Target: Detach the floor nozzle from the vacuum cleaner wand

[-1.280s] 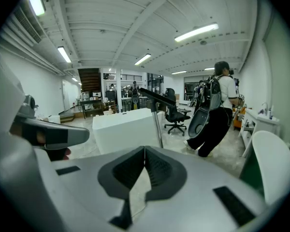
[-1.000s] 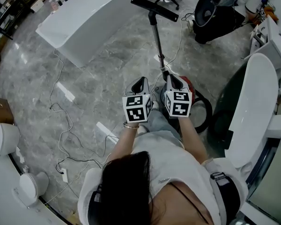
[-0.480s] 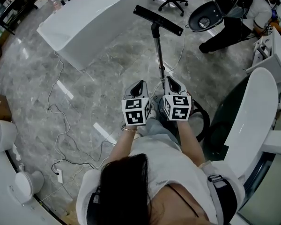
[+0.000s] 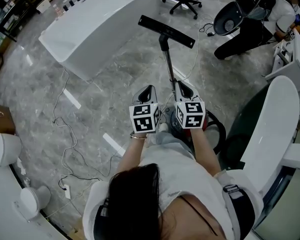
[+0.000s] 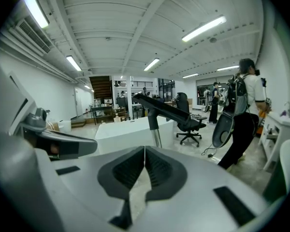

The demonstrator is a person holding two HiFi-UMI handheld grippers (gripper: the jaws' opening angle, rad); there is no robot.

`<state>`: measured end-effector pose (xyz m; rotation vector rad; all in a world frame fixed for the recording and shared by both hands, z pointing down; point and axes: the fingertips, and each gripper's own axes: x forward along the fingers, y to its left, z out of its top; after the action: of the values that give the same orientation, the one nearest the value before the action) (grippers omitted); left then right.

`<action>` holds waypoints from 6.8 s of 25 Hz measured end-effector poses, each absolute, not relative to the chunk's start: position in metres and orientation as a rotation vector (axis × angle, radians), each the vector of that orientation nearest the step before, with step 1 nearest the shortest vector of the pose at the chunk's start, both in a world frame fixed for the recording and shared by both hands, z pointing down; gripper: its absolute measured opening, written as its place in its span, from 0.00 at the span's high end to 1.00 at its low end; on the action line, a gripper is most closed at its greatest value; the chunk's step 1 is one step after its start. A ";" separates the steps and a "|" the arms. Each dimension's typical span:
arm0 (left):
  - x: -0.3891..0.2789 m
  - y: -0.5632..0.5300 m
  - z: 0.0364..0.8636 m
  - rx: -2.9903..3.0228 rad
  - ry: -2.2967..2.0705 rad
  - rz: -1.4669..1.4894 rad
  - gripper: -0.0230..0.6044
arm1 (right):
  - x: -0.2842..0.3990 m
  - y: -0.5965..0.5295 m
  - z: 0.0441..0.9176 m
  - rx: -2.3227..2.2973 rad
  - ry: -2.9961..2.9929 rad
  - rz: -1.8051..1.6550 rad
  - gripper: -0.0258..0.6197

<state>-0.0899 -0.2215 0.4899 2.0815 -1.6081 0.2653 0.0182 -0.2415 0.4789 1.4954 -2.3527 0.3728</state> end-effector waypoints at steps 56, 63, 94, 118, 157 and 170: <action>-0.041 -0.312 0.500 2.033 -1.668 0.260 0.96 | 0.055 -0.331 0.493 1.267 -2.403 0.317 0.93; -0.045 -0.319 0.509 2.022 -1.661 0.271 0.96 | 0.056 -0.337 0.490 1.298 -2.401 0.297 0.93; -0.061 -0.374 0.538 1.994 -1.601 0.266 0.95 | 0.051 -0.392 0.468 1.335 -2.423 0.127 0.68; -0.062 -0.401 0.560 2.053 -1.467 0.314 0.79 | 0.030 -0.445 0.470 1.009 -2.154 -0.223 0.51; -0.070 -0.395 0.571 2.046 -1.369 0.273 0.75 | 0.002 -0.478 0.507 0.700 -1.865 -0.442 0.61; -0.050 -0.396 0.567 2.144 -1.202 0.217 0.61 | 0.003 -0.473 0.506 0.722 -1.879 -0.417 0.63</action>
<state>-0.0502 -0.3958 0.5666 2.1436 -1.2018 0.2173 0.0029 -0.4727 0.5063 0.7221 -1.8790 -0.4175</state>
